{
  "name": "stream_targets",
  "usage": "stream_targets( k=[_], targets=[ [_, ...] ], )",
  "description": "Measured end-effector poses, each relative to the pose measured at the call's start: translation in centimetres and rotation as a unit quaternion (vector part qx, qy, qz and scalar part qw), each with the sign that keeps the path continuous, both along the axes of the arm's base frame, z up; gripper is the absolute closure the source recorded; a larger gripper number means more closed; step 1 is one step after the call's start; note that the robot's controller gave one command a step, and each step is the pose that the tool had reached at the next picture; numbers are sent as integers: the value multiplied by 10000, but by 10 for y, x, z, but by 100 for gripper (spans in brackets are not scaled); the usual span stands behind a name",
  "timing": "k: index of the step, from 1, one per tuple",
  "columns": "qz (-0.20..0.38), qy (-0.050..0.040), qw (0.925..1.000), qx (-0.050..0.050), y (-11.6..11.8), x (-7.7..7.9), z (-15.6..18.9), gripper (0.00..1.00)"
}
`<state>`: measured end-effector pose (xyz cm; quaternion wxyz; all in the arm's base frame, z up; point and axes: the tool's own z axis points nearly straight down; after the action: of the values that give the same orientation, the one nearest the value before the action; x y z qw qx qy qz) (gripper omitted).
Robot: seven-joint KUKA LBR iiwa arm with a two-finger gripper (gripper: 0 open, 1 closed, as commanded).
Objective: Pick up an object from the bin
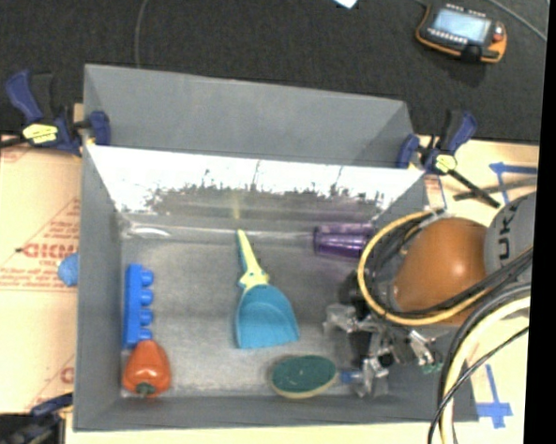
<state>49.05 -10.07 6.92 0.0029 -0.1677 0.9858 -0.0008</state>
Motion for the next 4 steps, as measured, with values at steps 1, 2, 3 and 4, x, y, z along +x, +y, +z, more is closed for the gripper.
stream_targets(
  k=[1, 2, 3, 4],
  targets=[
    [-1897, 13, 9818, -3, 8, 29, 21, 0],
    [-663, 10, 9978, -3, 60, -3, 3, 100],
    [-661, 10, 9978, -3, 60, -3, 3, 100],
    [1808, 11, 9835, -13, 81, -16, 77, 100]
  ],
)
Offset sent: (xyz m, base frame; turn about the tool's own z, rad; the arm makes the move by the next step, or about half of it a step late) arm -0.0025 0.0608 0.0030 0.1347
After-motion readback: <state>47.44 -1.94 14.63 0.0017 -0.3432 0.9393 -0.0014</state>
